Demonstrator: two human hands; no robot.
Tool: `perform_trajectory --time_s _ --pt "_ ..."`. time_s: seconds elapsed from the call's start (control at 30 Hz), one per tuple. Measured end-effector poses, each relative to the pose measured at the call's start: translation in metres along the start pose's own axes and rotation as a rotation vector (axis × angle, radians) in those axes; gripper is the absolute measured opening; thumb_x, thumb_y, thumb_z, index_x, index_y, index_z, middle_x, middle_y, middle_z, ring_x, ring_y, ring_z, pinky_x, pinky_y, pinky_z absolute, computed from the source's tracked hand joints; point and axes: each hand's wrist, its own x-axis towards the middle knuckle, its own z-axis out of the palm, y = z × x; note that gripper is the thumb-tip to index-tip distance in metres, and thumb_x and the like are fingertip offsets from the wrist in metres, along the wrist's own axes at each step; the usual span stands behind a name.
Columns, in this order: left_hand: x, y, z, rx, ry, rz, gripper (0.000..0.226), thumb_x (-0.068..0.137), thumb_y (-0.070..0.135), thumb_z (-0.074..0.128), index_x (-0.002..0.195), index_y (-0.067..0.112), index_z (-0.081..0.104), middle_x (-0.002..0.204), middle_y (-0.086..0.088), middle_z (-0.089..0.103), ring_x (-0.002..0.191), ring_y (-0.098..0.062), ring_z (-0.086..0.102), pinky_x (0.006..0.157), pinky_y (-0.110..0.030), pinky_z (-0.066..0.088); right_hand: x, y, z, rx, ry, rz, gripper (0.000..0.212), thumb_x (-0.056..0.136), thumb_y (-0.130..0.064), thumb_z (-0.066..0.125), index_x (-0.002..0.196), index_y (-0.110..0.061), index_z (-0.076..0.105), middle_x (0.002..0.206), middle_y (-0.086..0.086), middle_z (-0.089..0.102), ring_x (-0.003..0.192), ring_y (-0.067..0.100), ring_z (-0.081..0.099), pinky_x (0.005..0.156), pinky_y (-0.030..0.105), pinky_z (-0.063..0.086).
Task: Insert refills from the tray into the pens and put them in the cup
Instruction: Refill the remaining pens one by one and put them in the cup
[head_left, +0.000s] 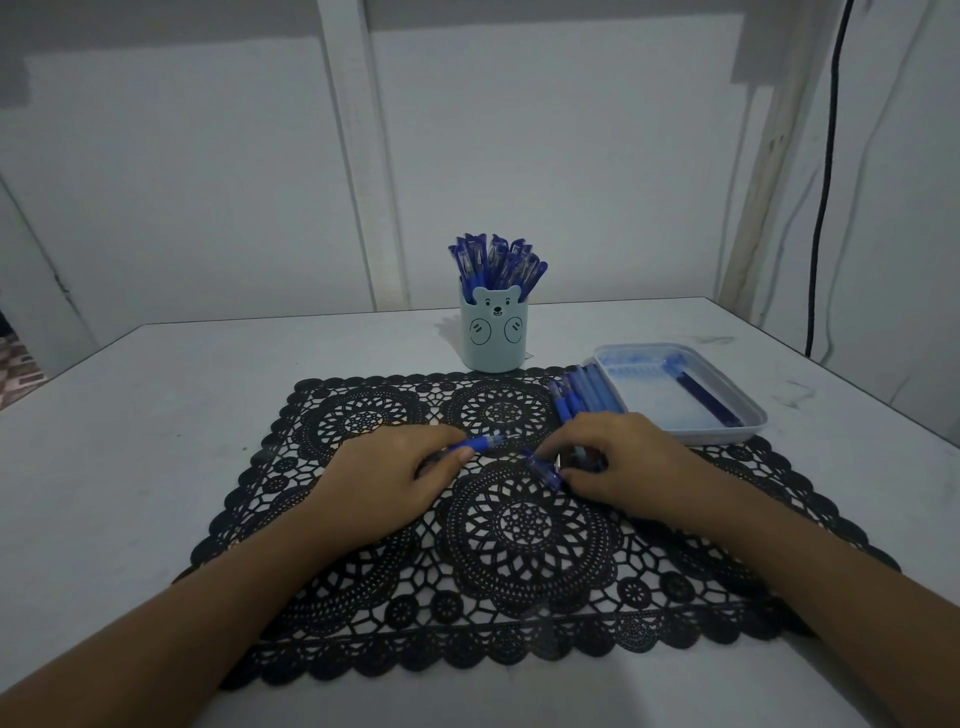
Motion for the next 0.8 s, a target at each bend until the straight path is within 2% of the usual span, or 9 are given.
perform_trajectory --time_s 0.33,0.5,0.6,0.73,0.8 --pt "0.000 -0.001 0.001 0.001 -0.002 0.006 0.053 0.081 0.063 0.018 0.103 0.039 0.060 0.068 0.014 0.057 0.064 0.000 0.052 0.051 -0.014 0.034 0.000 0.005 0.002 0.015 -0.014 -0.021 0.029 0.085 -0.023 0.058 0.113 -0.032 0.061 0.098 -0.015 0.054 0.081 -0.003 0.046 0.074 0.012 0.033" --pt "0.000 0.000 0.000 -0.025 0.000 0.024 0.050 0.083 0.061 0.021 0.104 0.038 0.061 0.070 0.014 0.060 0.064 -0.002 0.054 0.052 -0.021 0.042 0.001 0.004 0.003 0.132 0.175 0.017 0.025 0.091 -0.019 0.050 0.110 -0.028 0.063 0.102 -0.010 0.060 0.085 -0.001 0.053 0.069 0.005 0.038" --pt "0.000 0.005 0.000 -0.039 0.001 0.063 0.048 0.085 0.059 0.024 0.104 0.036 0.061 0.073 0.012 0.062 0.065 -0.003 0.054 0.055 -0.025 0.045 0.001 -0.004 0.004 0.233 0.249 0.017 0.022 0.089 -0.030 0.053 0.108 -0.027 0.064 0.097 -0.013 0.061 0.086 -0.001 0.055 0.072 0.007 0.039" --pt "-0.001 0.013 0.001 -0.033 0.004 0.120 0.042 0.087 0.055 0.029 0.105 0.035 0.061 0.076 0.013 0.063 0.070 -0.006 0.055 0.056 -0.023 0.045 0.000 -0.014 0.009 0.277 0.220 -0.036 0.010 0.082 -0.028 0.065 0.092 -0.027 0.069 0.083 -0.012 0.065 0.077 0.000 0.056 0.070 0.015 0.045" --pt "-0.001 0.013 0.000 -0.045 -0.006 0.111 0.043 0.087 0.055 0.029 0.105 0.034 0.062 0.076 0.013 0.063 0.069 -0.005 0.055 0.055 -0.022 0.045 0.000 -0.015 0.006 0.310 0.207 0.007 0.004 0.083 -0.027 0.065 0.080 -0.031 0.066 0.073 -0.011 0.063 0.068 -0.001 0.054 0.061 0.014 0.043"
